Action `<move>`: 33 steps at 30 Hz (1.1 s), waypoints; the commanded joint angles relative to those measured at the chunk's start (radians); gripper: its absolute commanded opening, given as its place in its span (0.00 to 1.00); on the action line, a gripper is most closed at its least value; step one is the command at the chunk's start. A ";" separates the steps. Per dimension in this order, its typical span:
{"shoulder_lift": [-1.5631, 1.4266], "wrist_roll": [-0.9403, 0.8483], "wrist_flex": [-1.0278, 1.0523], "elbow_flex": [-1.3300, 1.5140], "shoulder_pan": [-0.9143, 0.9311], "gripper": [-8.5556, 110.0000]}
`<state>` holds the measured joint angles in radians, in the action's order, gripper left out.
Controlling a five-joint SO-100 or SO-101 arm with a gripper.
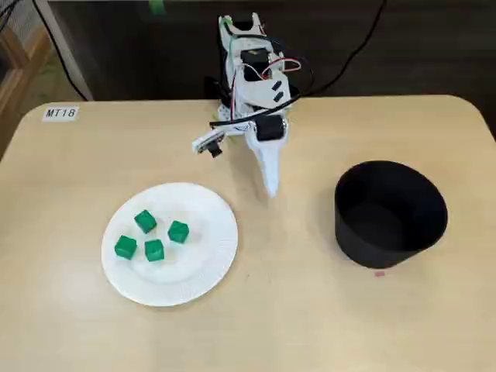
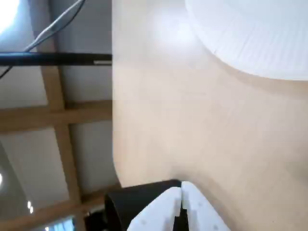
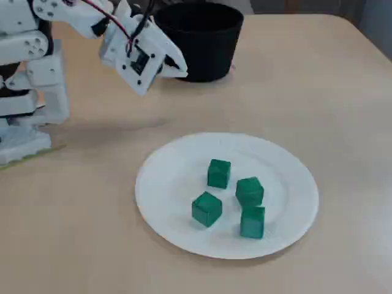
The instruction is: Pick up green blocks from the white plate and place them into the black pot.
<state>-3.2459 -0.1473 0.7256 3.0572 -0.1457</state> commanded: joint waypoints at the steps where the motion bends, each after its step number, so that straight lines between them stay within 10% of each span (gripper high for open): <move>1: 0.087 0.008 0.037 -0.066 0.201 0.08; 17: 0.097 0.000 0.074 -0.120 0.207 0.05; 33: 1.072 0.003 0.638 -1.181 0.443 0.05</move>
<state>-2.2396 -0.1779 1.3039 1.9804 0.2117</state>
